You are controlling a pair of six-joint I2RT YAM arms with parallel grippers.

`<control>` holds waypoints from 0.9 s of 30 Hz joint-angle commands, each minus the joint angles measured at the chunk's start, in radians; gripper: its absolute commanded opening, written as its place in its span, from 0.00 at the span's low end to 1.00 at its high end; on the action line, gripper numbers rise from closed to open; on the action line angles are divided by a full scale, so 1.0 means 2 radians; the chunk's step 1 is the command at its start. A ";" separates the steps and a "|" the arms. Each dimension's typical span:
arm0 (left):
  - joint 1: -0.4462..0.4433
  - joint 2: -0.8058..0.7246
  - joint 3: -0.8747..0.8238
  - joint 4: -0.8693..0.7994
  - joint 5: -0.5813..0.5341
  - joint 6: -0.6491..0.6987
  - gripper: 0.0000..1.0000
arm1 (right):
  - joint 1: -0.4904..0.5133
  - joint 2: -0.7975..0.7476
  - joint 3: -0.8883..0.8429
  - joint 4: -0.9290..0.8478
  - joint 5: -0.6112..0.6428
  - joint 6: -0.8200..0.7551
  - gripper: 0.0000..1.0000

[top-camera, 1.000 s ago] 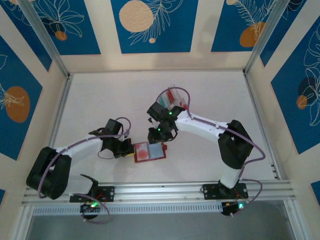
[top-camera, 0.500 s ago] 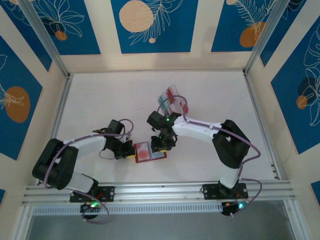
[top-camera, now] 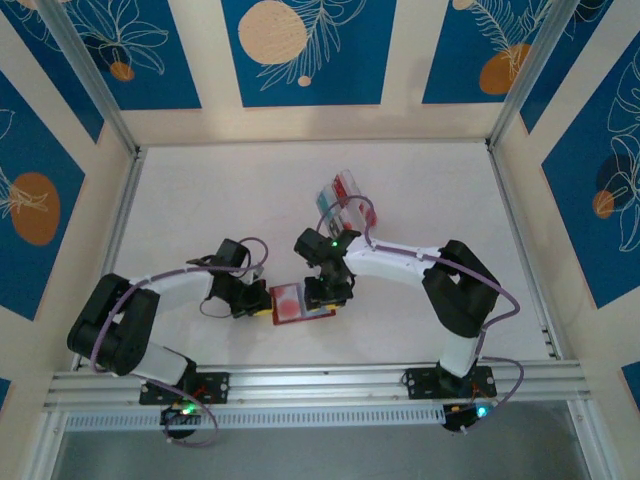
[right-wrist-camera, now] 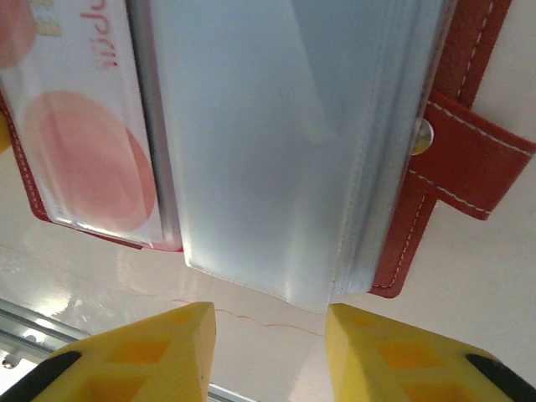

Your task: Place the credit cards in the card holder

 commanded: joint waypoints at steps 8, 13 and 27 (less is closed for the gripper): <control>0.004 0.011 -0.013 0.008 -0.010 0.010 0.00 | 0.002 0.019 0.000 -0.002 -0.012 0.006 0.40; 0.004 0.006 -0.015 0.007 -0.011 0.009 0.00 | -0.001 0.028 0.001 -0.006 -0.009 0.006 0.40; 0.004 0.006 -0.023 0.013 -0.010 0.009 0.00 | 0.011 0.034 0.045 -0.053 0.037 0.002 0.38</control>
